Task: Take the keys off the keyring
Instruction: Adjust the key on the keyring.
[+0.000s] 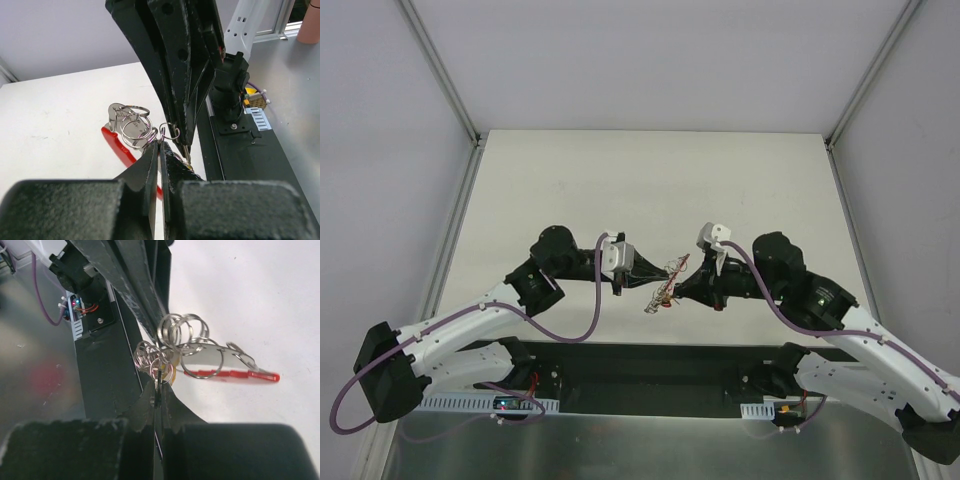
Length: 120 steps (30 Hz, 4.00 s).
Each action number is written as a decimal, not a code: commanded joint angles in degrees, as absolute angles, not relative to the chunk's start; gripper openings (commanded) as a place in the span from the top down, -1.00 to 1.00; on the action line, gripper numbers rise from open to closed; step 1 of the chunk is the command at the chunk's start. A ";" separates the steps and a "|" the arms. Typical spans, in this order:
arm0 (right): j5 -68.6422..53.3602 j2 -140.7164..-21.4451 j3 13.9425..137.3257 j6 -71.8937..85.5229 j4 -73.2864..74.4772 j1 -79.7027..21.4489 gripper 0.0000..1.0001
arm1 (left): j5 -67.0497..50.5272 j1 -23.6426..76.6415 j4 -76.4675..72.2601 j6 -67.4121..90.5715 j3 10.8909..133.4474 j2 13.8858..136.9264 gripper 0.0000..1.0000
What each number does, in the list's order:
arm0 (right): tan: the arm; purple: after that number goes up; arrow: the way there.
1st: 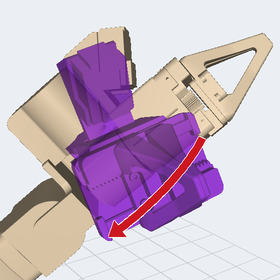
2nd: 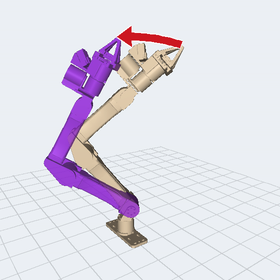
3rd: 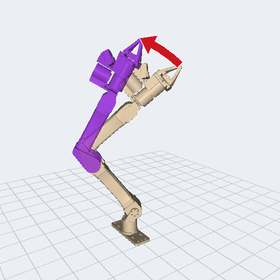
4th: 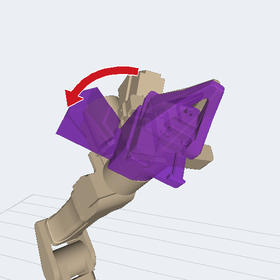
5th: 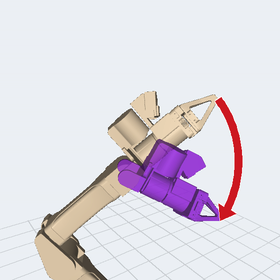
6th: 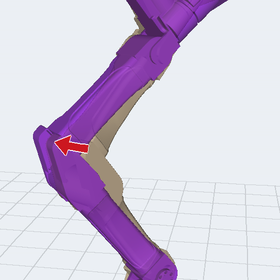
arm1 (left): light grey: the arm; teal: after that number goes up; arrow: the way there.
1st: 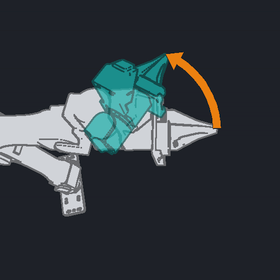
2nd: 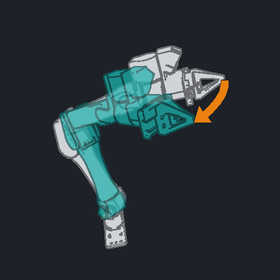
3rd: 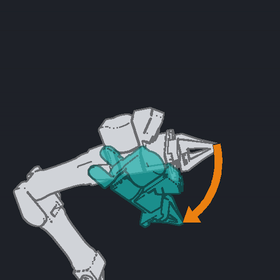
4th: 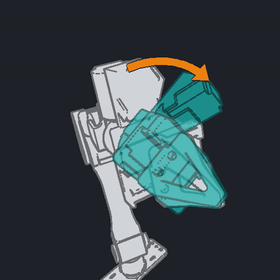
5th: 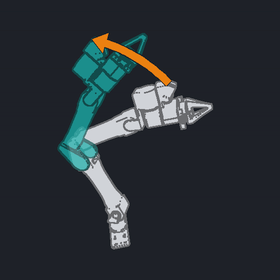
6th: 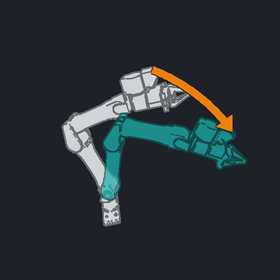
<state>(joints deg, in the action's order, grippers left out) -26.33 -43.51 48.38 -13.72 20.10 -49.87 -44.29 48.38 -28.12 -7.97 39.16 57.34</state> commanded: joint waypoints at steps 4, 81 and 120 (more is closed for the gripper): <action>-24.43 -44.38 47.81 -12.66 17.85 -50.01 0.98 | -46.32 48.34 -38.93 -6.95 37.27 55.11 1.00; -23.82 -48.16 44.91 -3.87 4.05 -50.54 0.98 | -27.51 48.16 -68.82 11.96 27.07 59.15 1.00; -20.04 -49.48 44.91 -2.99 0.26 -50.54 0.98 | -27.68 48.25 -78.04 22.94 26.54 61.61 1.00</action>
